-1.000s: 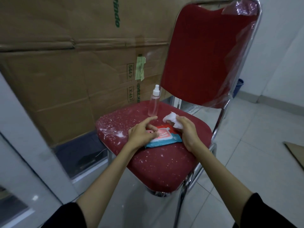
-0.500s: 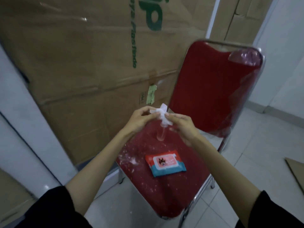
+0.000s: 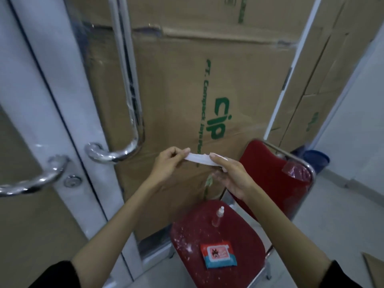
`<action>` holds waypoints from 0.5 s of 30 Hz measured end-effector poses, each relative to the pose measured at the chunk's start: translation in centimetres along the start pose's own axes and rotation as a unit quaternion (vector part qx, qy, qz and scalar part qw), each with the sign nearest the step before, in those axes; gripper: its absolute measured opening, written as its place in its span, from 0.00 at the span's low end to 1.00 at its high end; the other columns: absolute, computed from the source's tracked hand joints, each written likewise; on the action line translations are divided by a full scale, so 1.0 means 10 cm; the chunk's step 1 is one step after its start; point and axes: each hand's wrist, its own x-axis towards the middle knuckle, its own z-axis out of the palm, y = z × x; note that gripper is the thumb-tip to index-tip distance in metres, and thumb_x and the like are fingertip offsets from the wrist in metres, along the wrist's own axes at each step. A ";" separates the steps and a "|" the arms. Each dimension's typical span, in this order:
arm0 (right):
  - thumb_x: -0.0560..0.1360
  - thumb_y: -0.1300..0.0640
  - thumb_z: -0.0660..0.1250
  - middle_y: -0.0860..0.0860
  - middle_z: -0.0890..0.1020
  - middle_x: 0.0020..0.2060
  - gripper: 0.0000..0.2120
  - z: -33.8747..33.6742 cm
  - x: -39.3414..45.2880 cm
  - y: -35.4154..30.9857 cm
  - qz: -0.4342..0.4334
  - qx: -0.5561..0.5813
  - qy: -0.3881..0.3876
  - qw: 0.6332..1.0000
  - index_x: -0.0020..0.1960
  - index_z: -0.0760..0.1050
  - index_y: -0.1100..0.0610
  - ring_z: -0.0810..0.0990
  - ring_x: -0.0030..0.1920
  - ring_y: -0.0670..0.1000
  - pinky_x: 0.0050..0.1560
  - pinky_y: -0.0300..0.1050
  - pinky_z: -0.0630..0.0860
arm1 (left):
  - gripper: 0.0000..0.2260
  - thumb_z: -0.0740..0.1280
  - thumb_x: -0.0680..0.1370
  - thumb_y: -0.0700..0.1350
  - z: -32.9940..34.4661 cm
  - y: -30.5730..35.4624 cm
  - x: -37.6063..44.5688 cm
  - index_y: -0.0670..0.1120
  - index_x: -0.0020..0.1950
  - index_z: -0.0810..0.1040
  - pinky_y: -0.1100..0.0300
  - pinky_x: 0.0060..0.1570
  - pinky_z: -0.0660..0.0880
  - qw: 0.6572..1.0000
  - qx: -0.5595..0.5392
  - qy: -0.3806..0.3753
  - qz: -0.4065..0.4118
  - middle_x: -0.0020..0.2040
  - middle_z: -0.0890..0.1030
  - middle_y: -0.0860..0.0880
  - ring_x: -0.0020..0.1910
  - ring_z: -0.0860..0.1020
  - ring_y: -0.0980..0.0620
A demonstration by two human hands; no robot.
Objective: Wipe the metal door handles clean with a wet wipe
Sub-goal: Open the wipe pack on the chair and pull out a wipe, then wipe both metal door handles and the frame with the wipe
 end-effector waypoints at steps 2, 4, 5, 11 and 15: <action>0.72 0.54 0.71 0.49 0.83 0.42 0.14 0.21 -0.10 -0.33 0.015 0.045 0.003 0.999 0.54 0.81 0.60 0.81 0.42 0.47 0.48 0.41 0.77 | 0.15 0.68 0.76 0.50 -0.17 0.32 -0.05 0.47 0.32 0.70 0.58 0.38 0.63 1.000 -0.010 0.008 -0.006 0.32 0.70 0.48 0.34 0.68 0.53; 0.71 0.53 0.71 0.50 0.83 0.43 0.17 0.40 -0.20 -0.57 0.021 0.075 -0.003 0.997 0.56 0.80 0.63 0.80 0.39 0.46 0.44 0.39 0.77 | 0.17 0.67 0.76 0.54 -0.33 0.54 -0.10 0.47 0.32 0.69 0.57 0.40 0.64 1.000 -0.003 0.019 -0.018 0.32 0.69 0.48 0.35 0.69 0.52; 0.71 0.52 0.71 0.50 0.83 0.42 0.17 0.50 -0.24 -0.67 0.021 0.071 -0.006 0.997 0.55 0.80 0.63 0.79 0.36 0.45 0.39 0.37 0.76 | 0.17 0.67 0.75 0.55 -0.40 0.63 -0.13 0.47 0.32 0.68 0.57 0.41 0.65 0.999 0.004 0.020 -0.028 0.32 0.70 0.48 0.36 0.71 0.51; 0.73 0.50 0.70 0.52 0.81 0.35 0.13 0.94 -0.49 -0.90 0.022 0.027 -0.050 0.998 0.49 0.78 0.59 0.77 0.32 0.44 0.30 0.32 0.73 | 0.09 0.71 0.72 0.54 -0.65 1.06 -0.37 0.49 0.43 0.78 0.66 0.40 0.71 0.999 0.025 -0.023 -0.022 0.43 0.82 0.52 0.45 0.80 0.56; 0.69 0.49 0.71 0.52 0.81 0.38 0.16 1.17 -0.58 -0.94 0.035 0.006 -0.097 0.995 0.49 0.79 0.61 0.76 0.34 0.45 0.34 0.32 0.75 | 0.05 0.72 0.73 0.41 -0.83 1.20 -0.56 0.41 0.45 0.80 0.71 0.33 0.71 0.998 -0.025 -0.045 -0.035 0.35 0.80 0.49 0.31 0.77 0.60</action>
